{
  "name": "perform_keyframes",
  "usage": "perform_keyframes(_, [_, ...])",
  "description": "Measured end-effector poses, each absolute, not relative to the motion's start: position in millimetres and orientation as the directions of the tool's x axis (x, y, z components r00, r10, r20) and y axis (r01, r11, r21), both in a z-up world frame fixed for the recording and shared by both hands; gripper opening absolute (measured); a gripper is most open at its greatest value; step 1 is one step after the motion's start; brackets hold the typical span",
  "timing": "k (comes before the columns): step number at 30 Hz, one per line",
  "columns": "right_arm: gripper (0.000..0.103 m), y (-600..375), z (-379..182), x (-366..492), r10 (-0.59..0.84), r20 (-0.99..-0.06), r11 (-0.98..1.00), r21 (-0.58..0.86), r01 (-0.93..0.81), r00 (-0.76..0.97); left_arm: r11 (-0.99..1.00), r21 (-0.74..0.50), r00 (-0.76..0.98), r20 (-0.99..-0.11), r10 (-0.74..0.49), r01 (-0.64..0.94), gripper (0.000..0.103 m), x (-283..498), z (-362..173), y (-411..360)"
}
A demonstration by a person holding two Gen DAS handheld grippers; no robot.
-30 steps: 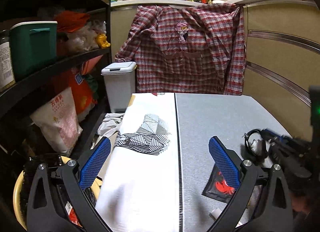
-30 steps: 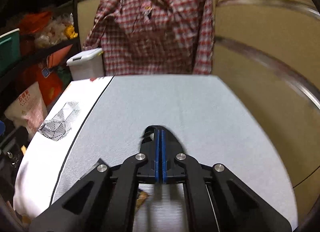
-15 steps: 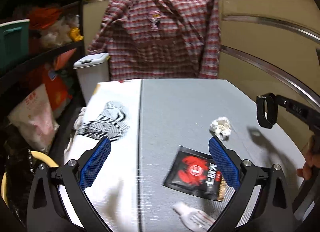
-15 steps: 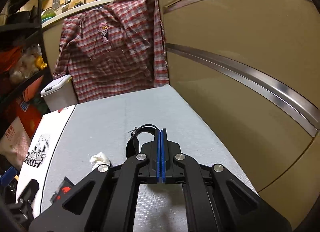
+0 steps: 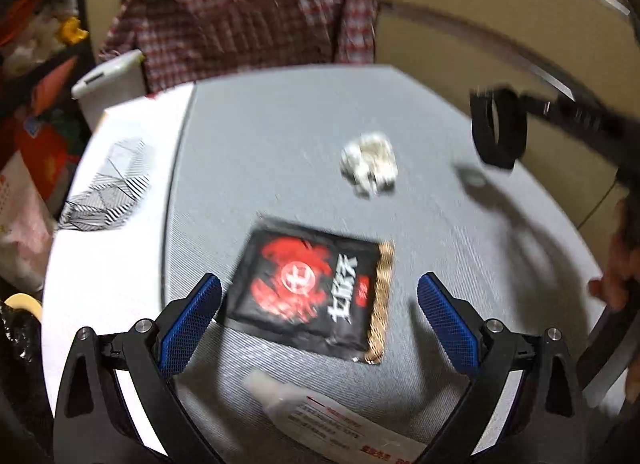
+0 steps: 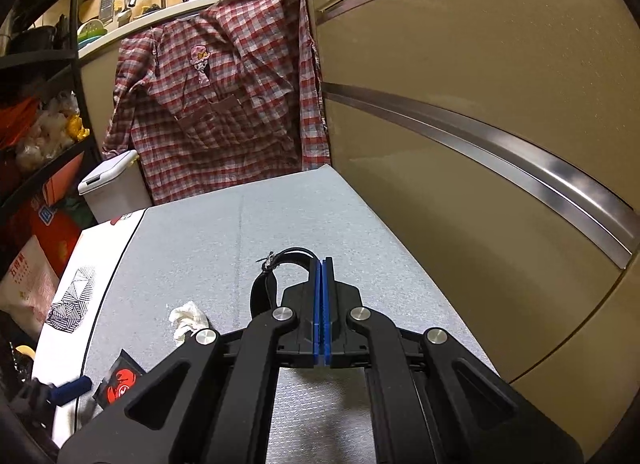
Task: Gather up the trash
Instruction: 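Grasp the black-and-red sachet with the left tool while the right tool holds the strap, then carry the sachet and strap over the bin and open both tools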
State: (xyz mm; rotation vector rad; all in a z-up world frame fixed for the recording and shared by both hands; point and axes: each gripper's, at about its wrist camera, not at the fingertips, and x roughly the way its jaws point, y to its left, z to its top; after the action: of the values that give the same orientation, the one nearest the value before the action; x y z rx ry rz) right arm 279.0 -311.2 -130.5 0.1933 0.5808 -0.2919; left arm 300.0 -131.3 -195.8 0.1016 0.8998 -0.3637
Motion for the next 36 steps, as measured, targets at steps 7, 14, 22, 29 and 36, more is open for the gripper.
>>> perform_keyframes(7, [0.001, -320, -130, 280, -0.213, -0.568, 0.938, 0.108, 0.328, 0.795, 0.930, -0.021, 0.568, -0.787, -0.241, 0.366, 0.057, 298, -195, -137])
perform_keyframes(14, [0.001, -323, -129, 279, -0.216, -0.563, 0.940, 0.102, 0.327, 0.798, 0.928, -0.056, 0.610, -0.739, -0.287, 0.369, 0.006, 294, -183, -130])
perform_keyframes(22, [0.001, -321, -113, 265, -0.218, -0.535, 0.940, 0.109, 0.322, 0.816, 0.947, -0.059, 0.705, -0.653, -0.276, 0.317, 0.004, 285, -154, -106])
perform_keyframes(29, [0.001, -302, -80, 228, -0.202, -0.487, 0.953, 0.104, 0.286, 0.850, 0.957, -0.072, 0.757, -0.596, -0.267, 0.281, 0.001, 264, -114, -82])
perform_keyframes(36, [0.001, -251, -45, 179, -0.113, -0.432, 0.980, 0.100, 0.172, 0.895, 0.966, -0.067, 0.825, -0.508, -0.249, 0.250, 0.001, 216, -59, -43])
